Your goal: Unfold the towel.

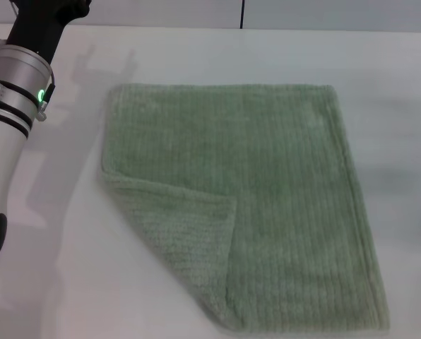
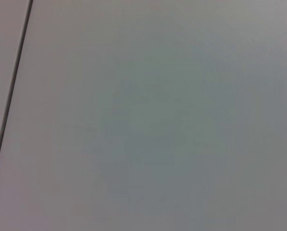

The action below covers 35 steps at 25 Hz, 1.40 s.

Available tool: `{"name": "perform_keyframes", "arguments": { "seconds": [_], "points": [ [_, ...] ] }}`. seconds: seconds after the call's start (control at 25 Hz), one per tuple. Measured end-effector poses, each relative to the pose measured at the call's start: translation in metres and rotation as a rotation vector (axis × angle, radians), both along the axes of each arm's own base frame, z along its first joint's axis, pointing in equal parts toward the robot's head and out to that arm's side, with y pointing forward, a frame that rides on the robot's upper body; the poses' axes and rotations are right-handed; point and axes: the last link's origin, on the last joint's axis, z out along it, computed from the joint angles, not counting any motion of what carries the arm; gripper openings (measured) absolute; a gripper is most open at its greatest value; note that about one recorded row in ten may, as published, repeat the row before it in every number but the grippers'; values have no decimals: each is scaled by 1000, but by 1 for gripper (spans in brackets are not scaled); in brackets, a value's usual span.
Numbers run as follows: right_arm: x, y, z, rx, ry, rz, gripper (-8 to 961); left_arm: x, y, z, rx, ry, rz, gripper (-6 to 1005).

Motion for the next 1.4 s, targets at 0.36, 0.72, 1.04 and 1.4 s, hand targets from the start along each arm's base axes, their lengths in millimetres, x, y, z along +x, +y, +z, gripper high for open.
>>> {"name": "perform_keyframes", "arguments": {
  "seconds": [0.36,0.72,1.04,1.4],
  "points": [
    [-1,5,0,-16,3,-7,716,1,2,1,6,1,-1,841],
    [-7,14,2,-18,3,6,716,4,6,3,9,7,-4,840],
    [-11,20,4,-25,-4,12,716,6,8,5,19,-3,1,840],
    [-12,23,5,-28,-2,12,715,9,10,5,19,-2,-6,841]
  ]
}}
